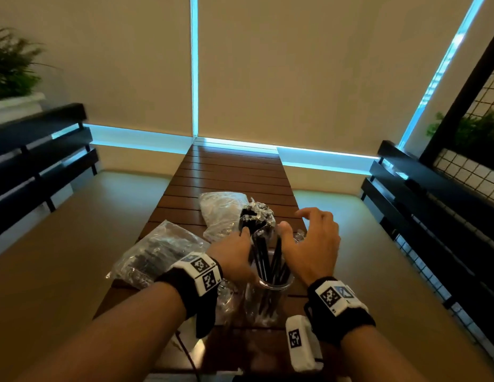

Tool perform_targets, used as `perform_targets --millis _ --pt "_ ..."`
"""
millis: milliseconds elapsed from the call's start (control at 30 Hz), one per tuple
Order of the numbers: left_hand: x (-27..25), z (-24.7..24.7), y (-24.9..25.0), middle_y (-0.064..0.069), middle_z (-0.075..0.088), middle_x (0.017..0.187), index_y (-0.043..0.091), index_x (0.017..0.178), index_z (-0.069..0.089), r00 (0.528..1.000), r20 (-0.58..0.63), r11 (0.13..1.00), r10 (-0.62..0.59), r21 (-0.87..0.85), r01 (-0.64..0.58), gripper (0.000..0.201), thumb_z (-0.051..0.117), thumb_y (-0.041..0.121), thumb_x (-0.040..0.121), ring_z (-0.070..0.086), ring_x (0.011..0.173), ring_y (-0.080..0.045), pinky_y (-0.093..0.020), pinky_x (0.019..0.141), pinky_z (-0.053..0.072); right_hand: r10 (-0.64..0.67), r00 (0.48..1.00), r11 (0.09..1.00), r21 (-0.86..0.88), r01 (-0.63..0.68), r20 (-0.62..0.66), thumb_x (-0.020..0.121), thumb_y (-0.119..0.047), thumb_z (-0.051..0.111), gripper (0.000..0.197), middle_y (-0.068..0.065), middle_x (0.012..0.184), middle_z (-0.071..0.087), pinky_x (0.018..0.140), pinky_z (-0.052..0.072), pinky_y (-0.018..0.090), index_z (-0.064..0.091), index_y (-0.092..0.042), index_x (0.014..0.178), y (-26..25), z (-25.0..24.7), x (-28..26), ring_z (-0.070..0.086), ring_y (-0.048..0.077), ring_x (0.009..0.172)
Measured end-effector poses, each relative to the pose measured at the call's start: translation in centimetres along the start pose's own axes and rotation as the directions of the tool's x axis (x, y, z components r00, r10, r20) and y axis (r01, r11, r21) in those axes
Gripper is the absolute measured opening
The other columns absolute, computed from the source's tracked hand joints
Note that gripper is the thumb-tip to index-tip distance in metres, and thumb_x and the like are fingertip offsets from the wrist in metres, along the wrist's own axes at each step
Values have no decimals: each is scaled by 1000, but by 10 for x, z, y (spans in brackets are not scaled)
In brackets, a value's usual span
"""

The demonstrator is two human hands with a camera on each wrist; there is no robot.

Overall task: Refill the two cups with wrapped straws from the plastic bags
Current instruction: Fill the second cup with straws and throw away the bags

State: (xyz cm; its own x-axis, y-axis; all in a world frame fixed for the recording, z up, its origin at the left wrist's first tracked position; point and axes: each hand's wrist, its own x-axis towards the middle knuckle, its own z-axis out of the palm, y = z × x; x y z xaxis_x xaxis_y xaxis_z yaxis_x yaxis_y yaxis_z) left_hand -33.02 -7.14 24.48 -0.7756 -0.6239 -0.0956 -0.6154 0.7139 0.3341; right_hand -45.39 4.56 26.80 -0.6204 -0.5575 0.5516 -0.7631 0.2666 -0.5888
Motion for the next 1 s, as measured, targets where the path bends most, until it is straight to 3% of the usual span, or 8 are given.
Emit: perform_targets --millis 167,300,367,467,600,733,833,1000 --pt "-15 -1 -31 -9 40 134 18 136 34 967 -118 968 -224 88 235 98 82 61 62 47 124 -30 -46 96 50 -314 905 949 107 296 288 88 -30 64 16 -13 74 55 60 43 21 59 -23 74 -30 14 -12 51 5 65" --pt "-24 23 -56 -12 40 134 16 135 33 939 -100 943 -329 8 332 86 75 56 72 51 120 -33 -45 91 49 -266 524 927 66 370 809 90 -18 59 19 -1 76 68 67 52 31 71 -17 76 -49 42 -29 60 15 68" --pt "-26 26 -63 -11 49 131 14 127 41 934 -108 940 -340 -35 338 61 68 45 82 57 112 -31 -41 85 50 -179 416 915 -5 403 892 85 -5 56 23 6 80 67 67 47 30 63 -15 66 -52 57 -36 60 25 73" --pt "-30 14 -69 -10 63 113 13 110 56 937 -116 944 -328 -83 320 27 60 28 88 63 100 -29 -35 74 48 -51 413 918 -120 378 909 86 -5 57 16 15 107 68 80 49 34 70 -6 95 -47 80 -44 64 34 101" --pt "-37 -3 -76 -6 67 104 17 98 63 942 -172 954 -287 -136 266 15 56 18 86 62 93 -25 -34 75 51 55 414 906 -219 361 909 90 -12 59 26 18 124 59 90 51 40 62 -4 114 -37 120 -57 60 38 114" --pt "-45 -8 -80 -2 66 103 18 98 65 952 -183 961 -246 -171 216 15 57 15 85 61 93 -21 -32 72 49 -20 444 897 -180 404 896 87 -15 59 30 14 124 61 92 51 39 65 -5 114 -34 149 -71 60 34 115" --pt "-49 -9 -82 -3 65 101 17 100 65 967 -173 965 -185 -218 146 17 62 13 83 62 92 -20 -34 76 53 -132 532 921 -95 377 837 88 -26 59 51 6 142 48 102 44 36 50 -14 138 -39 169 -72 49 25 127" --pt "-50 -11 -84 -7 56 108 17 105 61 975 -175 962 -137 -259 89 24 56 7 84 53 90 -19 -29 71 42 42 433 864 -250 437 901 94 -26 59 48 8 138 46 85 51 50 47 -14 138 -67 178 -56 45 29 131"
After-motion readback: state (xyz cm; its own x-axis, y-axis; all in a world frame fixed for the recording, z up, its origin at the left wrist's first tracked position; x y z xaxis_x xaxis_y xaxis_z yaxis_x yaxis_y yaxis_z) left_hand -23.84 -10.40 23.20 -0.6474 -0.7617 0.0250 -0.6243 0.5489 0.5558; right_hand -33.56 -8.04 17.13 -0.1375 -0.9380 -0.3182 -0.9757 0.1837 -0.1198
